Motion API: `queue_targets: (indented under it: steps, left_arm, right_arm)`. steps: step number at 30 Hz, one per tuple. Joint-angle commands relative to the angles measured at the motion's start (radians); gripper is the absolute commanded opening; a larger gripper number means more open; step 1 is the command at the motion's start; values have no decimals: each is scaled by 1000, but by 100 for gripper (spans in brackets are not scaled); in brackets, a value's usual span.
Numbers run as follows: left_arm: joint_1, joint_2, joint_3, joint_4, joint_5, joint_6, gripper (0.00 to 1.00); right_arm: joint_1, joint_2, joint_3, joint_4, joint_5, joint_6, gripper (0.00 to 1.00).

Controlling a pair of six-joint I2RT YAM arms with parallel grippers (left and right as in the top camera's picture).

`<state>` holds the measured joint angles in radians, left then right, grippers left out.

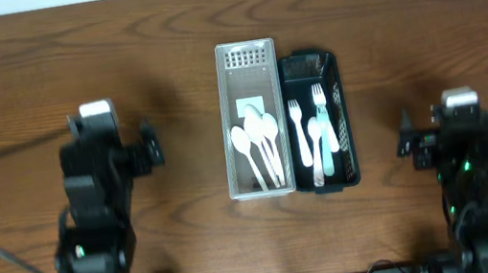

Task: Pack container

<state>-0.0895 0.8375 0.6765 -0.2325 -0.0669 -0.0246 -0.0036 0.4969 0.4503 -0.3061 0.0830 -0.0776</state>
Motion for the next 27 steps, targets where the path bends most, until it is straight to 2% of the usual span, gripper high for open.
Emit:
queue_targets:
  steps: [1,5,14,27]
  left_arm:
    - [-15,-116,-105,56,-31,13,98]
    - [-14,-194,-154,61,-42,13,98]
    - [-14,-185,-154,54,-42,13,98]
    - [-14,-145,-154,51,-42,13,98]
  right_arm:
    - [-3,-114,-69,-2,6,66,99]
    - [-3,-147,-94,-3,6,66,99]
    - [-3,-143,-94,-40,-16,66,99]
    - [-3,-143,-94,-357,-16,66,99]
